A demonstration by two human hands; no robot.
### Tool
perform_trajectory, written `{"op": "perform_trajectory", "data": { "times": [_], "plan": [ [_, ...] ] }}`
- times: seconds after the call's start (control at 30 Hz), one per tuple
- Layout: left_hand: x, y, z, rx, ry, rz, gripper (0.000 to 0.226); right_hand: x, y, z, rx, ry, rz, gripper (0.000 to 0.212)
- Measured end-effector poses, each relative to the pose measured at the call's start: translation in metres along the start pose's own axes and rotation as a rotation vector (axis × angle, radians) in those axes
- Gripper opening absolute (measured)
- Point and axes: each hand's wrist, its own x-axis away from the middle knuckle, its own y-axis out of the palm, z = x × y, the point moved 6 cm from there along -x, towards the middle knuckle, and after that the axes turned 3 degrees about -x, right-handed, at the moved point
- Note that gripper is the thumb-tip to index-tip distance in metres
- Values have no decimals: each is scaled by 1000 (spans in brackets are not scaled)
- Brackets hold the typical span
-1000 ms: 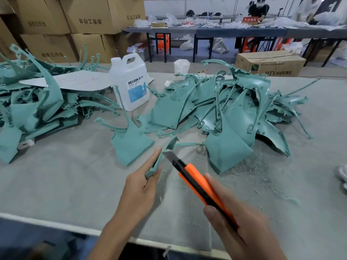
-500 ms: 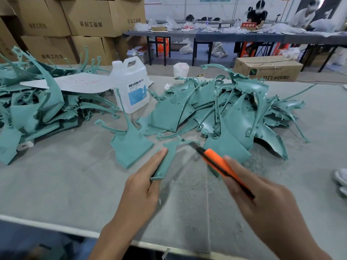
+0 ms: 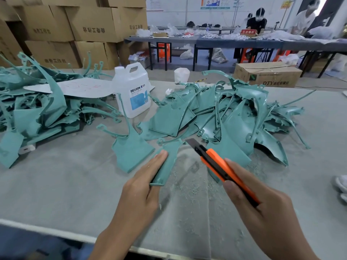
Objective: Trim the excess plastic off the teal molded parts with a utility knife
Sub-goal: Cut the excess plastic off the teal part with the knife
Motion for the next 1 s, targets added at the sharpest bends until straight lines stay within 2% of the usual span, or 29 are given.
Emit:
{"op": "perform_trajectory", "data": {
  "times": [0.2,0.33,0.43,0.57,0.7,0.87,0.93,1.0],
  "plan": [
    [2,0,3,37,-11,13,62,7,22,3,-154,32,-158,40],
    [5,0,2,71,-37,11,70,7,25,3,-199,19,-170,37],
    [5,-1,2,59,-35,9,76,9,24,3,-201,9,-159,43],
    [6,-3,3,72,-23,27,71,8,24,1,-174,-12,-138,44],
    [8,1,9,145,1,15,59,-3,19,7,-82,0,-23,40],
    [11,3,6,231,-59,42,50,-6,20,6,-90,-3,20,39],
    [11,1,1,205,-79,74,54,-1,23,3,-145,-7,-1,40],
    [13,1,0,195,-91,80,47,4,30,-2,-151,-48,-72,43]
  ]
}}
